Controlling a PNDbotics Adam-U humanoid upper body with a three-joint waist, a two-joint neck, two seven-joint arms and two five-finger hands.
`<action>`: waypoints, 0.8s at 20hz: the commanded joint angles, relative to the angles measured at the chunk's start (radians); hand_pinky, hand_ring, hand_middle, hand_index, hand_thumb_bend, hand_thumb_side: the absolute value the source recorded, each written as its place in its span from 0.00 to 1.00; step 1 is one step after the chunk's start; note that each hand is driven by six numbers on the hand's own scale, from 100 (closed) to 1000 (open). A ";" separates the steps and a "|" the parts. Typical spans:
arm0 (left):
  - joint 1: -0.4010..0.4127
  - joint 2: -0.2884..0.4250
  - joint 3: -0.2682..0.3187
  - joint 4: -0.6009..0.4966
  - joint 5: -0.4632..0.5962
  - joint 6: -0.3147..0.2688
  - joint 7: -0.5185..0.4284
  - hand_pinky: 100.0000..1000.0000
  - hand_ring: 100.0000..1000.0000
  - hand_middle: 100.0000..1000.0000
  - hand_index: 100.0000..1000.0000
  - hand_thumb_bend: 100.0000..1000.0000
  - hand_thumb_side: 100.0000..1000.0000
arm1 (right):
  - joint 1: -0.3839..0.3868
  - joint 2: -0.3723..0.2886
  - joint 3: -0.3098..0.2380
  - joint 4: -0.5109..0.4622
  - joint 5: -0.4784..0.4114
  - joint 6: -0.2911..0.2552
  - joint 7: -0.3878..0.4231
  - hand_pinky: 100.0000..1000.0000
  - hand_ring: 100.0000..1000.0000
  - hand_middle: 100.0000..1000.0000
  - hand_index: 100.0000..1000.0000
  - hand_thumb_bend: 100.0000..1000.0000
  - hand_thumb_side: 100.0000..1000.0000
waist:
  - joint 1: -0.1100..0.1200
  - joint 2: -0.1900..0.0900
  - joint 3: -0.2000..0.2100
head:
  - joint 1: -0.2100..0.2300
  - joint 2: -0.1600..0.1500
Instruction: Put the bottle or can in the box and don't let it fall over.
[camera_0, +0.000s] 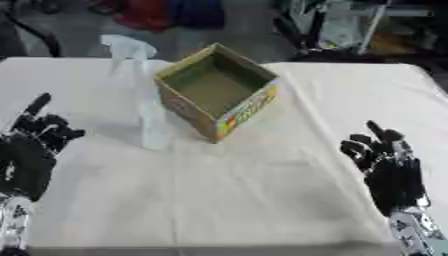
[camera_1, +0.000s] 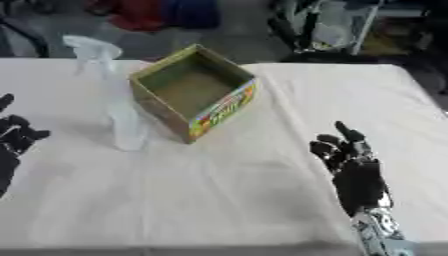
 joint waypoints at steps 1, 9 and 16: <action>-0.007 0.015 -0.003 -0.011 -0.001 -0.002 -0.005 0.61 0.37 0.38 0.92 0.38 1.00 | -0.014 -0.013 0.002 -0.023 0.009 0.000 -0.001 0.84 0.69 0.61 0.96 0.00 0.76 | 0.004 -0.010 -0.001 | 0.003 -0.002; -0.012 0.012 -0.015 0.000 0.033 0.008 -0.015 0.59 0.36 0.36 0.92 0.40 1.00 | -0.016 -0.015 -0.003 -0.023 0.010 -0.003 -0.004 0.84 0.69 0.61 0.96 0.00 0.75 | 0.004 -0.010 -0.002 | -0.004 -0.002; -0.075 0.021 -0.082 0.076 0.260 0.068 -0.064 0.52 0.22 0.23 0.93 0.49 0.98 | -0.016 -0.015 0.001 -0.021 0.010 -0.001 -0.002 0.84 0.69 0.61 0.96 0.00 0.76 | 0.004 -0.012 -0.009 | -0.011 -0.002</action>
